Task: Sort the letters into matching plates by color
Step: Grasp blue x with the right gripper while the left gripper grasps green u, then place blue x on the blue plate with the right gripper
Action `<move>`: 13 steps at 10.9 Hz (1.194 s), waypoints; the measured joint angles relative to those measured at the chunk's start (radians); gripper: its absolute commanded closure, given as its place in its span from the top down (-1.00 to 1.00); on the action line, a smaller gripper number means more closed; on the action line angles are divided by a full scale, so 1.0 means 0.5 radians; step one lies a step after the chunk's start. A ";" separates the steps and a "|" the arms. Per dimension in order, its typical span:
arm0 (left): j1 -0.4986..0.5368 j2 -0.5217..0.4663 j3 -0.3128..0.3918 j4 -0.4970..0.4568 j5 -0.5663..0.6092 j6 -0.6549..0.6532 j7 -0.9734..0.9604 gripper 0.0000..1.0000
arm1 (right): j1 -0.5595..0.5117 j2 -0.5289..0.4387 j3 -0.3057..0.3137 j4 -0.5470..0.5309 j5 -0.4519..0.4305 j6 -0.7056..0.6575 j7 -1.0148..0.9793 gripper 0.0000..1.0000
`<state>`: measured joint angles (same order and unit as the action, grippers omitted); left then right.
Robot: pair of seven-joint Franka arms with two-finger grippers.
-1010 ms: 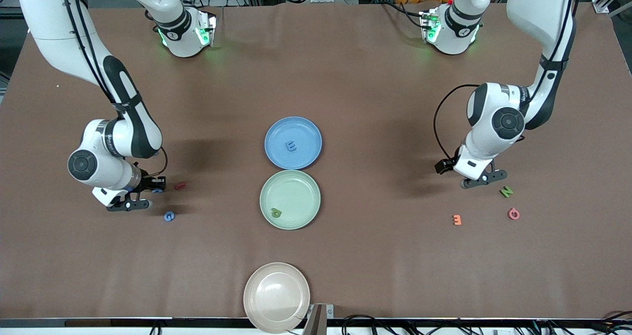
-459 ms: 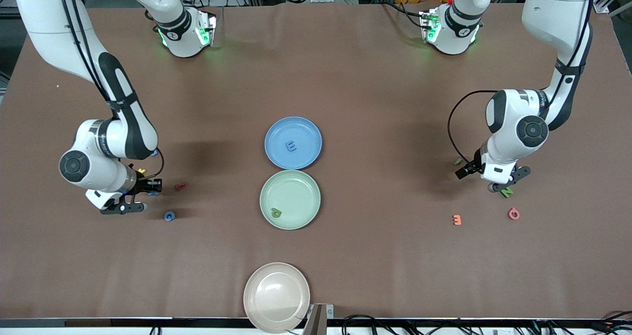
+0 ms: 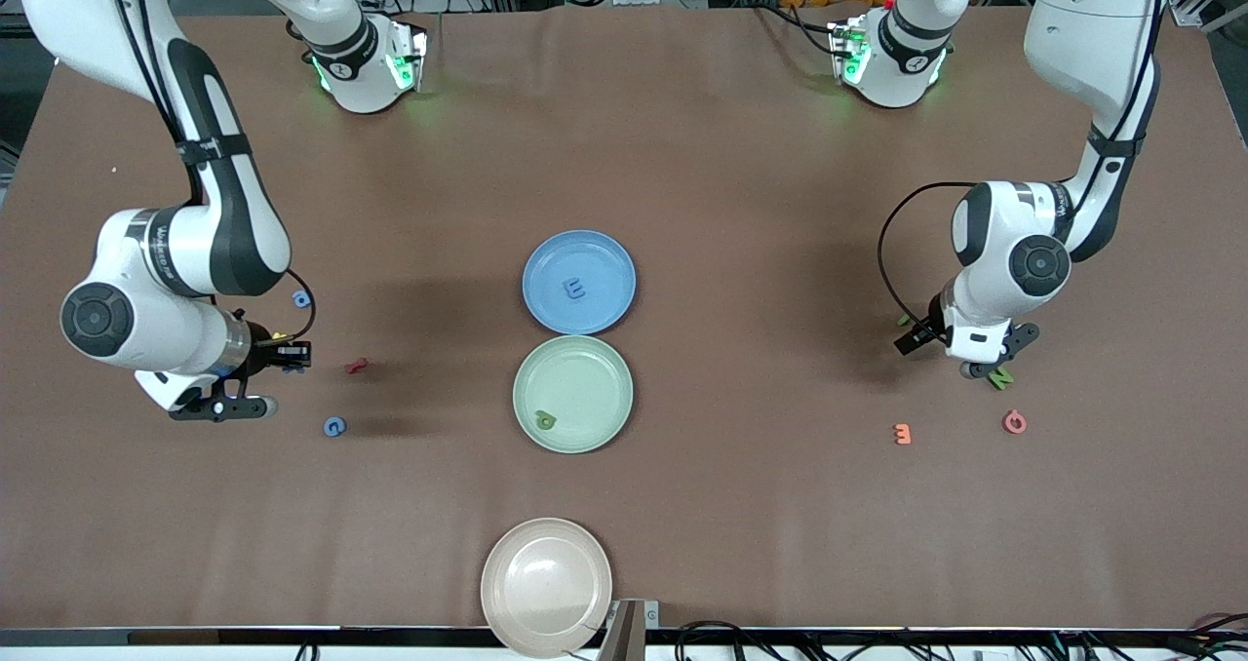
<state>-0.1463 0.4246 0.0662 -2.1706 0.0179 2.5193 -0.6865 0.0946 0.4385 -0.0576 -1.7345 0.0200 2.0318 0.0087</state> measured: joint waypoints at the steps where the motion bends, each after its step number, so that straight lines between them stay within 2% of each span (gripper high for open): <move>1: -0.001 0.004 -0.001 -0.002 0.000 0.000 -0.007 1.00 | 0.033 -0.002 0.010 0.026 0.003 -0.022 0.066 -1.00; 3: -0.003 0.007 -0.006 -0.010 0.000 0.000 -0.011 1.00 | 0.150 -0.001 0.088 0.041 0.010 -0.023 0.318 -1.00; 5: -0.004 0.009 -0.029 -0.017 0.000 0.000 -0.042 1.00 | 0.279 -0.001 0.233 0.053 0.011 -0.023 0.632 -1.00; 8: -0.007 0.011 -0.091 -0.031 0.000 0.000 -0.082 1.00 | 0.328 -0.001 0.459 0.058 0.010 -0.026 0.925 -1.00; 9: -0.007 0.012 -0.096 -0.044 0.000 0.011 -0.083 1.00 | 0.368 -0.001 0.501 0.057 0.011 -0.032 1.004 -1.00; 12: -0.004 0.017 -0.096 -0.121 0.000 0.133 -0.083 1.00 | 0.593 0.010 0.518 0.018 0.010 -0.028 1.210 -1.00; 13: -0.004 0.019 -0.096 -0.135 0.000 0.150 -0.083 0.79 | 0.663 0.018 0.520 -0.011 0.009 -0.001 1.272 -1.00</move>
<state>-0.1481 0.4341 0.0181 -2.2380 0.0179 2.5945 -0.7279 0.4260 0.4474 0.2021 -1.7398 0.0246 2.0312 0.6446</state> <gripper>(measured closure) 0.000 0.661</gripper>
